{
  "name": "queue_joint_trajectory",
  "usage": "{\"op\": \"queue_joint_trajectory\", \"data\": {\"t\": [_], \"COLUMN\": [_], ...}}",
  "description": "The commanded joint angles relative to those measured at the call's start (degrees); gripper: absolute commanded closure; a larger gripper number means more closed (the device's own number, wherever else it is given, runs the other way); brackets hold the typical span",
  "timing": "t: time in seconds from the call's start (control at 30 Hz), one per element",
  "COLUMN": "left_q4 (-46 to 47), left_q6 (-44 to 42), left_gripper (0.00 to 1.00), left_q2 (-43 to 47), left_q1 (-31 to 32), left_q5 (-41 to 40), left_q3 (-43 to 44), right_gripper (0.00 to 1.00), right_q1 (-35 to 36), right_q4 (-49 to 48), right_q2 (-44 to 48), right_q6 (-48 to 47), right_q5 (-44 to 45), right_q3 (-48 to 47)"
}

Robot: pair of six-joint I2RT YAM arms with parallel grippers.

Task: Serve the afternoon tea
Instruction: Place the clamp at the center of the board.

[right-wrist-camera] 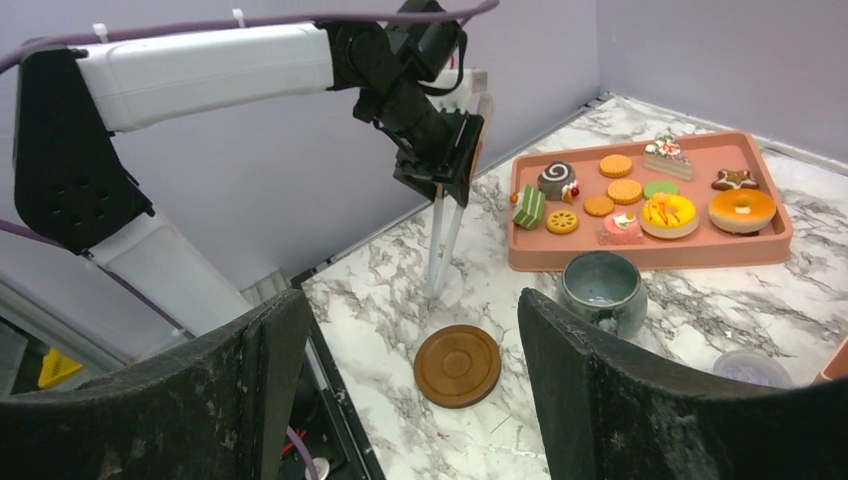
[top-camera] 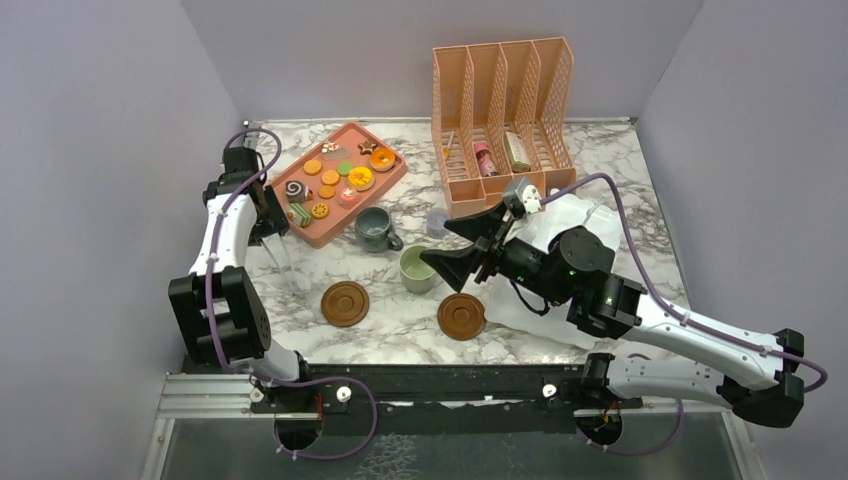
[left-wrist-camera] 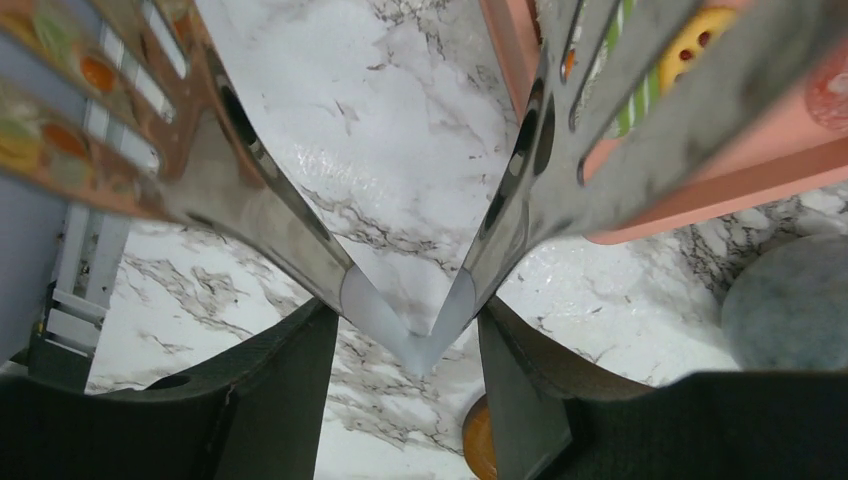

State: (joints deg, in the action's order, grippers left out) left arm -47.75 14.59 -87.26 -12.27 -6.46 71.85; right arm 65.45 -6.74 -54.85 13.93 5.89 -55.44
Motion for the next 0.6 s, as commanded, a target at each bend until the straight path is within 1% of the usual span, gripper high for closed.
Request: {"op": "queue_joint_trajectory", "data": {"t": [0.0, 0.17, 0.33, 0.47, 0.57], "left_q4": [1.8, 2.6, 5.6, 6.8, 8.5], "left_q6": [1.0, 1.5, 2.2, 3.2, 3.3], "left_gripper": [0.46, 0.46, 0.44, 0.45, 0.45], "left_q2": [1.0, -0.8, -3.0, -5.9, -5.9], "left_q1": [-1.4, -2.9, -5.1, -5.7, -5.8], "left_q5": [0.9, -0.4, 2.1, 1.1, 0.3], "left_q3": [-3.1, -2.2, -5.3, -6.4, -8.2], "right_gripper": [0.18, 0.18, 0.18, 0.18, 0.18], "right_q1": [-0.1, -0.1, -0.1, 0.0, -0.1], "right_q4": [0.1, 0.2, 1.0, 1.0, 1.1], "right_q2": [2.1, 3.6, 4.3, 4.9, 5.1], "right_q6": [0.3, 0.0, 0.0, -0.2, -0.4], "right_q5": [-1.5, -0.7, -0.7, -0.3, 0.1], "right_q3": [-1.2, -0.6, -1.2, -0.8, -0.6]}}
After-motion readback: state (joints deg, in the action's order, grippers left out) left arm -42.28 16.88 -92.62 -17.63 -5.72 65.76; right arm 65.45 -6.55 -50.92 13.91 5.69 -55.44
